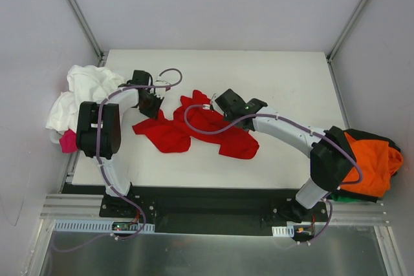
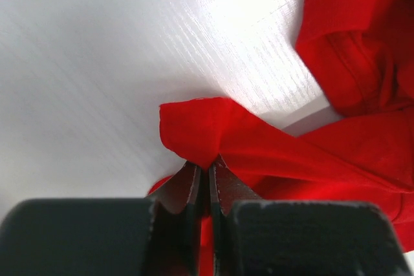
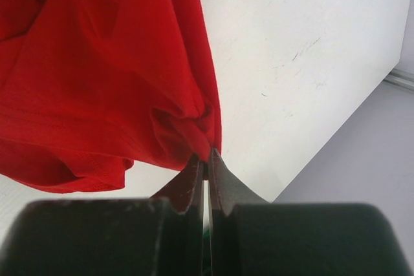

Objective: Fold and stack the t-shirts
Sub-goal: Flatten out the tshirt

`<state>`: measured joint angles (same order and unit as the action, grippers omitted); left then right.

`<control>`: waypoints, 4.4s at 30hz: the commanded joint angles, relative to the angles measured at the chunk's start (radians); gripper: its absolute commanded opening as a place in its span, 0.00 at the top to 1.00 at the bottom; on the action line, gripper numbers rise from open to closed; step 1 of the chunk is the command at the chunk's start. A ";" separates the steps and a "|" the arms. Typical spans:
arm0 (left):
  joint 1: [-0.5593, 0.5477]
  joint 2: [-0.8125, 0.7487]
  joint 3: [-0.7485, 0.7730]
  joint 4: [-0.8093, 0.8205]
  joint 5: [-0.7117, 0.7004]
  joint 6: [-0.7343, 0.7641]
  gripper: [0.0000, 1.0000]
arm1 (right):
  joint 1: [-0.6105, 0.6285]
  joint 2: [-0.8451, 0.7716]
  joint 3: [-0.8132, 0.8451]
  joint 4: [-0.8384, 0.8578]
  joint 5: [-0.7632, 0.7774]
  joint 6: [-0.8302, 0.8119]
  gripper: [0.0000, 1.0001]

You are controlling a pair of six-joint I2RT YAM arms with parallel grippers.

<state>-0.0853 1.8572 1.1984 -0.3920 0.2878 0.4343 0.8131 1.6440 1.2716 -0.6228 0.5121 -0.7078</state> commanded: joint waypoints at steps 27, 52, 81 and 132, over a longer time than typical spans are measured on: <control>0.009 -0.342 0.181 -0.013 -0.233 -0.032 1.00 | -0.367 -0.174 0.247 0.003 0.189 -0.217 0.99; 0.004 -0.274 0.073 0.018 -0.107 -0.054 1.00 | -0.330 -0.144 0.094 -0.057 -0.016 -0.084 0.28; -0.011 -0.155 0.067 0.041 -0.072 -0.060 1.00 | 0.119 0.310 0.227 -0.009 -0.239 0.039 0.44; -0.011 -0.165 -0.010 0.087 -0.093 -0.039 1.00 | 0.026 0.456 0.333 -0.061 -0.557 0.041 0.38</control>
<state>-0.0864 1.7149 1.1973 -0.3180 0.1825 0.3832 0.8394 2.1071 1.5951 -0.6586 -0.0116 -0.6727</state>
